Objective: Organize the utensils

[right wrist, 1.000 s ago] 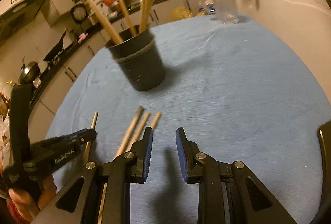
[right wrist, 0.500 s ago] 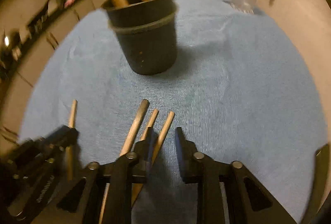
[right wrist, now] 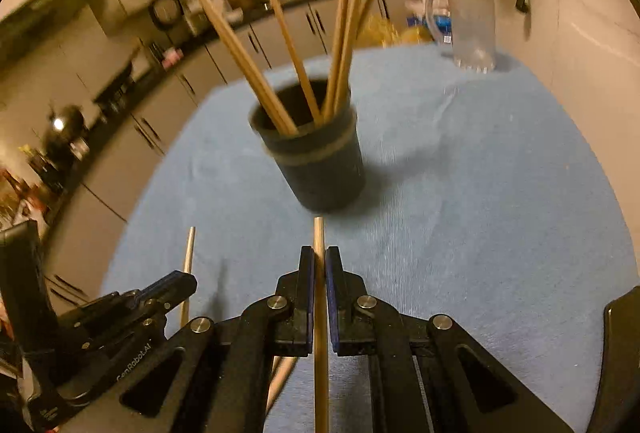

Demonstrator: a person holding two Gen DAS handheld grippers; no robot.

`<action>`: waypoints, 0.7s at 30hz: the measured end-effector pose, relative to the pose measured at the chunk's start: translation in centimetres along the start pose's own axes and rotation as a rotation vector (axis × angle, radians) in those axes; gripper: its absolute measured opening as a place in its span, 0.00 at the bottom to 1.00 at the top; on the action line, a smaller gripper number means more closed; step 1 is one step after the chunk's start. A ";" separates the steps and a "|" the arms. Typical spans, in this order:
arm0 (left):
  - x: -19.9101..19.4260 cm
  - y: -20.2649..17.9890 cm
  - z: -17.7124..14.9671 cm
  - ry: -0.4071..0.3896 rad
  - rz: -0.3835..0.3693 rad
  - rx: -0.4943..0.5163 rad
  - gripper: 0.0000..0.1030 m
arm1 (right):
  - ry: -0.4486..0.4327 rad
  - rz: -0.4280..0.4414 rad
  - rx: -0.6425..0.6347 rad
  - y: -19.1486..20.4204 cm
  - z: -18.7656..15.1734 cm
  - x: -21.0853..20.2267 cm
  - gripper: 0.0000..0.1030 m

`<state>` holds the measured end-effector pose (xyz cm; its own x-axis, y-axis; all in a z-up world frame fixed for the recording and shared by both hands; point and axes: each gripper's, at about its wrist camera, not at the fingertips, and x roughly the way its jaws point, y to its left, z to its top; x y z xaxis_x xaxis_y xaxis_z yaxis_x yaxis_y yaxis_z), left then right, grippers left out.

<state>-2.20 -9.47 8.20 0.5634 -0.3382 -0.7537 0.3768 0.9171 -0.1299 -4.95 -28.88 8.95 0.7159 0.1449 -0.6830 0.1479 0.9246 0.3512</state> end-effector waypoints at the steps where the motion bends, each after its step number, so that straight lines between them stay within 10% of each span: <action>1: -1.0 -0.1 0.2 -0.027 -0.006 0.002 0.06 | -0.027 0.013 0.002 0.0 0.0 -0.8 0.06; 14: -8.0 -1.2 2.1 -0.206 -0.036 0.024 0.06 | -0.344 0.076 -0.046 1.7 0.8 -9.2 0.06; 21: -2.7 0.2 2.3 0.044 -0.089 -0.019 0.25 | -0.367 0.075 -0.043 1.8 0.8 -10.4 0.06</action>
<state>-1.97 -8.83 11.69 0.4952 -0.4089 -0.7665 0.4095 0.8880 -0.2091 -11.61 -28.98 17.19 0.9218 0.0844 -0.3785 0.0621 0.9313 0.3588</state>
